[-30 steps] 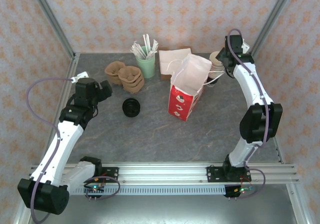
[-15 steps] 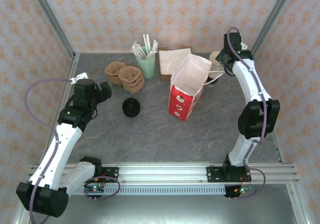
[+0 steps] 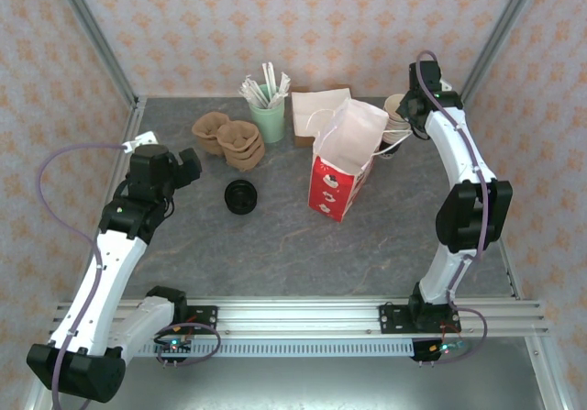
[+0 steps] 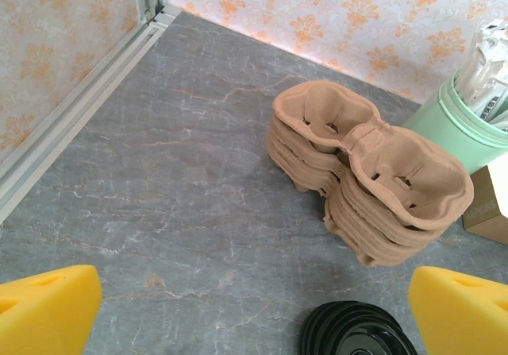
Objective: Pack the takeout coffee
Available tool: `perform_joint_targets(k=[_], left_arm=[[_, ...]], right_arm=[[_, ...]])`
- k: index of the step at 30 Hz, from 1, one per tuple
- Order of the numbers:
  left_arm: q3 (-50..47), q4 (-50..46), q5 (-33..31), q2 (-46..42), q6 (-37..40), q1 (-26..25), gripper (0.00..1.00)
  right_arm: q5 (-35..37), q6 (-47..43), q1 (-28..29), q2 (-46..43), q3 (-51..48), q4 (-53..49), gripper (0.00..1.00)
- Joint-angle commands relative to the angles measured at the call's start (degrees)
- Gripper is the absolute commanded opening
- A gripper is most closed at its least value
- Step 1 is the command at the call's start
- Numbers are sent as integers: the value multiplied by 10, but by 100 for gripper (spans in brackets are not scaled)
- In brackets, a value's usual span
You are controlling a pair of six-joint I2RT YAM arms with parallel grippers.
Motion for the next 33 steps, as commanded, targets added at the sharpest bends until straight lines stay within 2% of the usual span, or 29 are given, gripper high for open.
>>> perform_joint_targets(k=[1,5,13,18,23,33], left_arm=[[19,-20,-15,-9,10,-4,100],[20,-24,-17,-12,10,-5,100],[24,-28,-18,-17,11,-5,100],[26,-33,-17,-17,10,-4,100],[27,-37,-18,-19,8,-5,100],[32,-40,-17,-21,8,-4,100]], right_arm=[[3,5,-2,5,18,-10,44],[-4,6,-2,9,23,-10,37],[-6,11,-2,14,25,-5,34],[-11,11,-2,16,30,-6,25],[-16,7,-1,11,30,-1,12],[-14,6,-2,-16,29,3,4]])
